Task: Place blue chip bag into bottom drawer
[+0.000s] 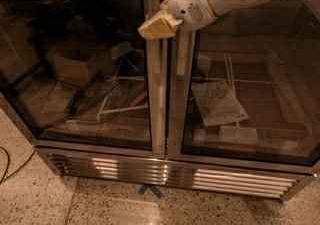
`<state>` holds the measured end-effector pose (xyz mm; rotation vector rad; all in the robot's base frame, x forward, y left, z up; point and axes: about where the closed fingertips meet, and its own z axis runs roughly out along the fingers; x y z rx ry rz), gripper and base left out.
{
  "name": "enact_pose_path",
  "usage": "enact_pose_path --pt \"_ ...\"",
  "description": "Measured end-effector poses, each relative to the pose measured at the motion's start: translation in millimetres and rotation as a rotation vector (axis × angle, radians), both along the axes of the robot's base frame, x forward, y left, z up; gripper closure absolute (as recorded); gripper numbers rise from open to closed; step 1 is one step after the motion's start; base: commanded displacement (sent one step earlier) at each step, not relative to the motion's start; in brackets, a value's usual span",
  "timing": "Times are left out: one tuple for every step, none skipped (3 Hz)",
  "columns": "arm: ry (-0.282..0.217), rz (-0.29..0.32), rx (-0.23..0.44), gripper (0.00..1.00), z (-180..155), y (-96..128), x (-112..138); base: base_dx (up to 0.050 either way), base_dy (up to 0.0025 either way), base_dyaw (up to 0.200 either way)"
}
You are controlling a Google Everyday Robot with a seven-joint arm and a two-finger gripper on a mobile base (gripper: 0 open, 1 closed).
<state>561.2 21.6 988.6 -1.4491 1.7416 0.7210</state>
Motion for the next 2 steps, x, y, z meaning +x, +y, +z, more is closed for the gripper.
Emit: enact_pose_path --pt "0.0 0.0 0.0 1.0 0.0 -0.6 1.3 0.0 0.0 0.0" --pt "-0.009 -0.041 -0.028 1.0 -1.4 0.2 5.0 0.0 0.0 0.0"
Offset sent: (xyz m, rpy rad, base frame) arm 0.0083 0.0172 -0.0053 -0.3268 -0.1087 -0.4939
